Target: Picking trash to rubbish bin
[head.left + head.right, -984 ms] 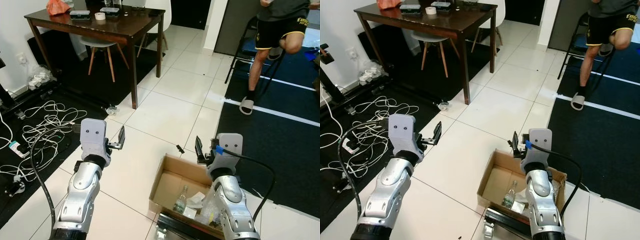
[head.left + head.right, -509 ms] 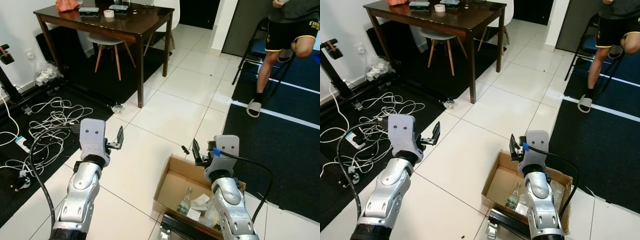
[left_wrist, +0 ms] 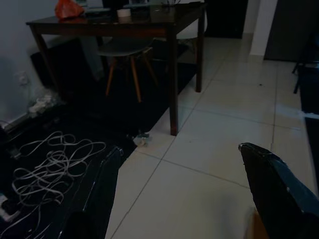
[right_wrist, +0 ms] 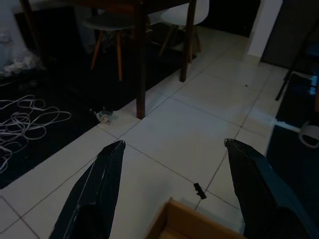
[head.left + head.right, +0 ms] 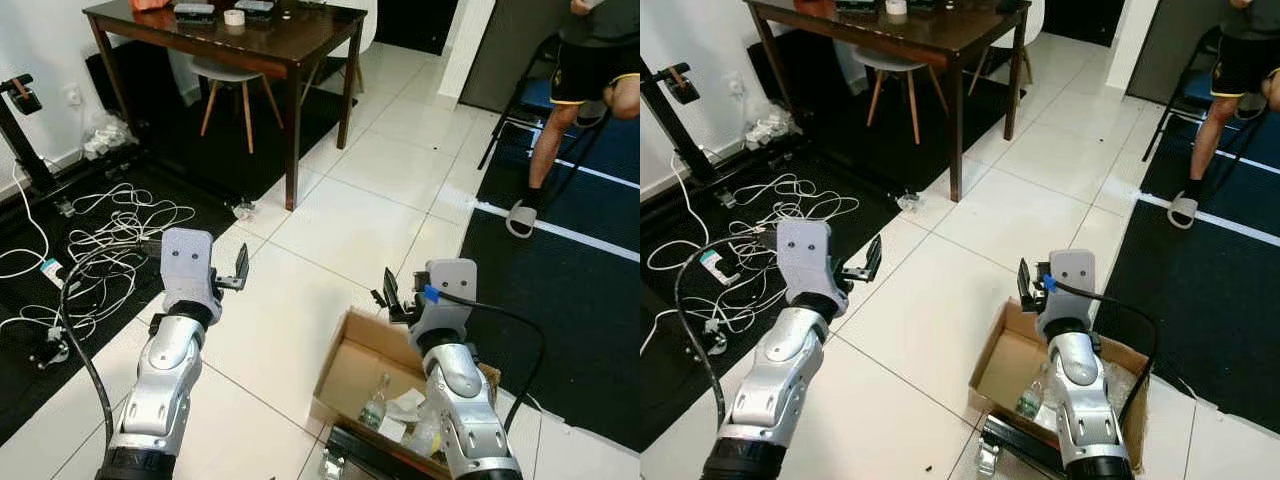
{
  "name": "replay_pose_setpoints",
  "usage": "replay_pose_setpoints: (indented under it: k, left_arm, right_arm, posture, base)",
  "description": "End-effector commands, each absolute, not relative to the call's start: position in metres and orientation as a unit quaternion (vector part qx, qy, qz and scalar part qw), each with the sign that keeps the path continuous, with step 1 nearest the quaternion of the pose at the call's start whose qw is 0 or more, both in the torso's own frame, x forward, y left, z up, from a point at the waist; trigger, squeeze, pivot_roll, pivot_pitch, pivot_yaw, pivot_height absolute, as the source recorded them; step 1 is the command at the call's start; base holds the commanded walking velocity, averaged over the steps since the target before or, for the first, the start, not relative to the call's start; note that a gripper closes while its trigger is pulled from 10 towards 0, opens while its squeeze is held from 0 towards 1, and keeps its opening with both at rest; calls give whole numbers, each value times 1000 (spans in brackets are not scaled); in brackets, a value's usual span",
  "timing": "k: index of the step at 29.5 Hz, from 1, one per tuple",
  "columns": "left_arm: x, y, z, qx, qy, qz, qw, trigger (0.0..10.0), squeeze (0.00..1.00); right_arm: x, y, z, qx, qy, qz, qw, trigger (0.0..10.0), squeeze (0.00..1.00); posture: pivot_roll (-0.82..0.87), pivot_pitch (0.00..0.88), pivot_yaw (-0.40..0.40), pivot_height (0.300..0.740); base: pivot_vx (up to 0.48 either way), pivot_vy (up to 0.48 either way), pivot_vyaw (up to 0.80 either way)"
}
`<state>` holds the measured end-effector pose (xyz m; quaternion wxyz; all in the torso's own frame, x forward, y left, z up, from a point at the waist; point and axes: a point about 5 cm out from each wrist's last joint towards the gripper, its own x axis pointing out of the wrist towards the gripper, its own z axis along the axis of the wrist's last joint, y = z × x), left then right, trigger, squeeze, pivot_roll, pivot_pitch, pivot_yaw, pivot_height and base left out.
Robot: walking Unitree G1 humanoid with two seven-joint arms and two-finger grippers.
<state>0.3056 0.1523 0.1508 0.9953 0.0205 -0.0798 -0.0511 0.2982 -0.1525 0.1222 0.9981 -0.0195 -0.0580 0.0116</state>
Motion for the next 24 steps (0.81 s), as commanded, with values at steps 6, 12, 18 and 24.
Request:
replay_pose_setpoints:
  k: [6,12,18,24]
  left_arm:
    - [303,154,143,20,-62,-43,997,10000,0]
    - [303,153,143,20,-61,-45,997,10000,0]
    - [303,154,143,20,-61,-45,997,10000,0]
    - [303,154,144,20,-61,-43,997,10000,0]
  right_arm:
    - [296,-153,118,-19,-43,14,999,10000,0]
    - [296,-155,119,-21,-44,13,999,10000,0]
    - [294,-154,118,-21,-42,13,999,10000,0]
    - [294,-154,118,-22,-41,15,999,10000,0]
  posture:
    - [4,123,-43,740]
    - [2,131,-43,740]
    - [2,131,-43,740]
    - [0,139,-48,740]
  base:
    - [0,0,800]
    - [0,0,800]
    - [0,0,800]
    - [0,0,800]
